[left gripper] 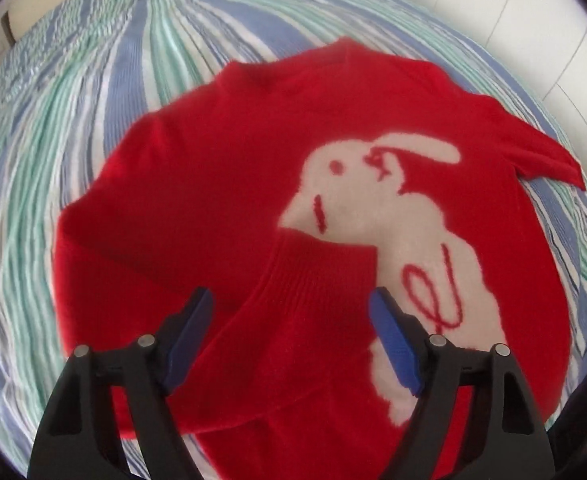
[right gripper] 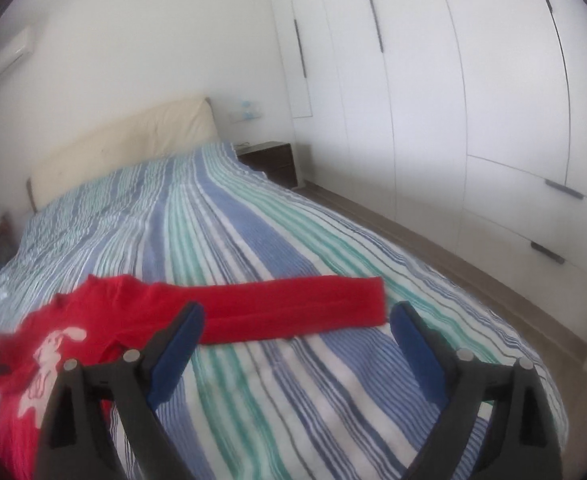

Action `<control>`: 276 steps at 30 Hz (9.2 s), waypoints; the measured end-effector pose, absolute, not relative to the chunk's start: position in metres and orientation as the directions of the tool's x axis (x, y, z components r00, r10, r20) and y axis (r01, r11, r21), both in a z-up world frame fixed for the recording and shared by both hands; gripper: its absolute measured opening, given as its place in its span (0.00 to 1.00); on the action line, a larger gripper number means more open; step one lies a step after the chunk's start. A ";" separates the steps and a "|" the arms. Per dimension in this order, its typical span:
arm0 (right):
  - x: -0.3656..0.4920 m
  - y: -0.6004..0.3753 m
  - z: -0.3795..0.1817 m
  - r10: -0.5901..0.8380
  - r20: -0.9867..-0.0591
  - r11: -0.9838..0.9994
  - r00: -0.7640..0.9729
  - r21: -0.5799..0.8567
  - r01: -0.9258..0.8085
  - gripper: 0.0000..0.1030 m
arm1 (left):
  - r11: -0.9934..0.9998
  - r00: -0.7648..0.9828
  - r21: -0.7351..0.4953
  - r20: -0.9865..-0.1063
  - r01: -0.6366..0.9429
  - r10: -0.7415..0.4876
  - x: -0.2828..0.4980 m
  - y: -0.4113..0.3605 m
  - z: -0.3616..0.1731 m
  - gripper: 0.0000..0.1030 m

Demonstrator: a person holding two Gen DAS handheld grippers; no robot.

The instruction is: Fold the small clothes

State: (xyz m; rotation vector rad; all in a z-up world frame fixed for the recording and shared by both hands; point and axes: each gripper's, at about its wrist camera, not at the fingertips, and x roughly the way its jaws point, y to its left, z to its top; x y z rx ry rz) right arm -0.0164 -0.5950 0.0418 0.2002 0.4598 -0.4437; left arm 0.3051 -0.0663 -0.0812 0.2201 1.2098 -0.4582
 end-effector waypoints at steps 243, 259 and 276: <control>0.096 -0.567 -0.049 -0.013 -0.756 0.947 0.654 0.200 0.250 0.85 | 0.988 0.586 0.105 -0.796 -0.111 0.151 0.164 0.128 -0.123 1.00; 0.077 -0.564 -0.065 -0.039 -0.707 0.938 0.706 0.217 0.269 0.88 | 0.987 0.586 0.111 -0.795 -0.112 0.156 0.163 0.127 -0.124 1.00; 0.074 -0.566 -0.064 -0.034 -0.699 0.935 0.714 0.231 0.270 0.88 | 0.987 0.587 0.111 -0.795 -0.112 0.156 0.163 0.127 -0.124 1.00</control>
